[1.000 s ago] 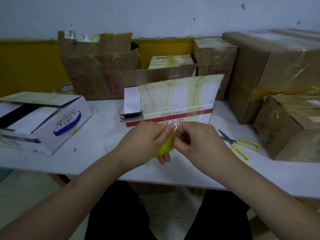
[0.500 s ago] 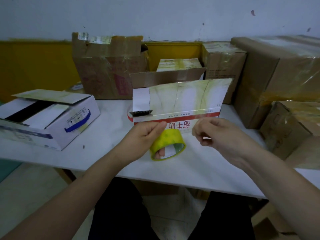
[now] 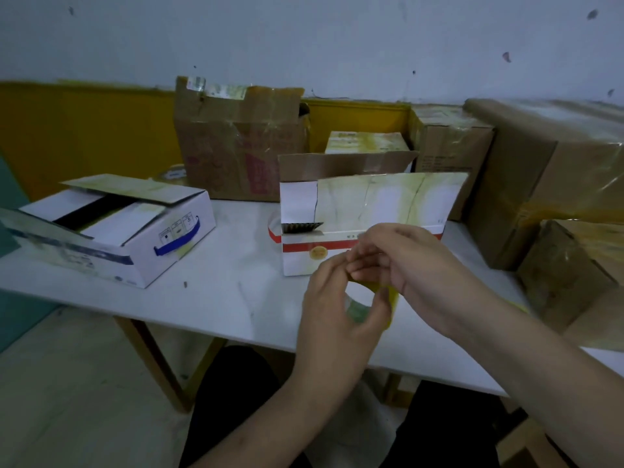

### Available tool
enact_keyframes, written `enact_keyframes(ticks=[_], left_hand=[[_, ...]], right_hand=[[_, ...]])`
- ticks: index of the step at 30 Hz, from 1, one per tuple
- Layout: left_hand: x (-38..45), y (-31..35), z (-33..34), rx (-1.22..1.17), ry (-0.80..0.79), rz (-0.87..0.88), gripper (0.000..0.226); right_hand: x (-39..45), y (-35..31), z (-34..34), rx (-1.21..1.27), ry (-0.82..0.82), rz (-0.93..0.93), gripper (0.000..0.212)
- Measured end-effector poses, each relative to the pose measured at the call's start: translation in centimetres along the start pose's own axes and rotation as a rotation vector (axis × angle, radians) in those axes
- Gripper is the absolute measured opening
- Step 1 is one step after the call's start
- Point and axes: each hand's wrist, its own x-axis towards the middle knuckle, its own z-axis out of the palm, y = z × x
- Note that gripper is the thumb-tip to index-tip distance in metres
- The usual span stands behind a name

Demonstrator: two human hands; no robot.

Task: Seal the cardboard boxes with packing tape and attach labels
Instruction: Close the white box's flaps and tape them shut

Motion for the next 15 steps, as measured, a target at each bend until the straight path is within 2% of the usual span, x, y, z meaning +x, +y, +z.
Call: enact_keyframes(ticks=[2,4,7,9,11,13,15], left_hand=[[0.8,-0.1,-0.8,-0.093,0.047,0.0,0.026],[1.4,-0.1,-1.7,-0.161,0.022,0.012,0.018],[2.0,-0.8,-2.8,-0.197,-0.066,0.021,0.021],[2.3,-1.1,-3.4,-0.209,-0.093,0.008,0.031],[2.3,-1.3,-4.2,-0.32,-0.14,-0.073,0.033],[2.5,-1.5,-5.4,-0.572,-0.159,-0.256,0.03],[2.6,-2.4,-7.1,-0.768,-0.038,-0.392,0.027]], right_hand=[[-0.3,-0.4,0.3,-0.033,-0.032,-0.059,0.023],[-0.5,-0.7,0.5,-0.105,-0.037,-0.125,0.02],[-0.1,-0.7,0.9,-0.277,0.016,-0.219,0.029],[0.5,-0.7,1.1,-0.466,0.087,-0.297,0.023],[0.8,-0.5,1.4,-0.536,0.126,-0.365,0.013],[0.8,-0.3,1.7,-0.552,0.156,-0.437,0.012],[0.8,-0.2,1.9,-0.545,0.189,-0.511,0.011]])
